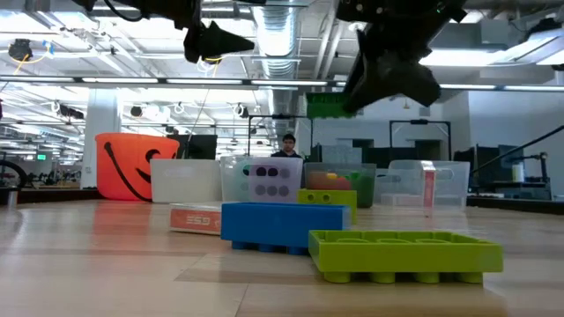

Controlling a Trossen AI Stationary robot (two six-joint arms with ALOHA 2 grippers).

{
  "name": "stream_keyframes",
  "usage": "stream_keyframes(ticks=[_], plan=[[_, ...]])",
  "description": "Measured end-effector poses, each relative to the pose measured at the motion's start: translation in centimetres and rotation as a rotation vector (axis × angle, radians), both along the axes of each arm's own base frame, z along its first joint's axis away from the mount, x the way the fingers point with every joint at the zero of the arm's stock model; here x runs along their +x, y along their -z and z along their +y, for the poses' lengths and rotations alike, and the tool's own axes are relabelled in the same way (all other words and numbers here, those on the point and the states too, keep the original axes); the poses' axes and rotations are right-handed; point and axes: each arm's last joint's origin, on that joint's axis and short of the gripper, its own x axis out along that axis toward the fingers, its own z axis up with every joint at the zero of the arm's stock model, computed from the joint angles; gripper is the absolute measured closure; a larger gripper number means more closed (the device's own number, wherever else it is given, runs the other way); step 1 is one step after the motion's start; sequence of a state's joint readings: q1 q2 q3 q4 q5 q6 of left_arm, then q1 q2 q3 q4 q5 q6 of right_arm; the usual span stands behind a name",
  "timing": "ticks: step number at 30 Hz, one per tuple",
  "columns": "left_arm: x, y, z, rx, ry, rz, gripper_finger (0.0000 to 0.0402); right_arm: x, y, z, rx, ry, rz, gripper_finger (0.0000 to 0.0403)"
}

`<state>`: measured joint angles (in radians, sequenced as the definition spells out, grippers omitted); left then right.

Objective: Pick & Place Toys
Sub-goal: Put the small green game piece into the white bin

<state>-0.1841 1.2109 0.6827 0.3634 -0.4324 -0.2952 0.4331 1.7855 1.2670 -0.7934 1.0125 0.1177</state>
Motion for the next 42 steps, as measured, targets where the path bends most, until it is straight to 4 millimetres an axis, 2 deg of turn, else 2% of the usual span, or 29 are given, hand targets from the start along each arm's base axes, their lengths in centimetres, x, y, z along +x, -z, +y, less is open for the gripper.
stream_keyframes(ticks=[6, 13, 19, 22, 33, 42], plan=[[-0.1, 0.5, 0.2, -0.057, -0.018, 0.032, 0.0005, -0.4, -0.7, 0.5, -0.198, 0.046, -0.118, 0.0269], [0.5, 1.0, 0.6, -0.096, -0.043, 0.024, 0.0005, -0.6, -1.2, 1.4, -0.349, 0.036, -0.157, 0.0269], [2.6, 2.1, 1.1, -0.112, -0.066, -0.054, 0.0005, 0.1, -1.4, 1.5, -0.363, 0.029, -0.161, 0.0269], [2.9, 2.0, 1.5, -0.122, -0.056, -0.094, 0.0005, 0.1, -1.5, 1.5, -0.362, 0.028, -0.161, 0.0269], [3.4, 2.6, 1.6, -0.149, -0.034, -0.101, 0.0005, 0.3, -1.5, 1.3, -0.359, 0.035, -0.166, 0.0269], [5.7, 2.8, 1.4, -0.146, -0.020, -0.083, 0.0005, 1.3, -1.9, 1.3, -0.339, 0.023, -0.178, 0.0269]])
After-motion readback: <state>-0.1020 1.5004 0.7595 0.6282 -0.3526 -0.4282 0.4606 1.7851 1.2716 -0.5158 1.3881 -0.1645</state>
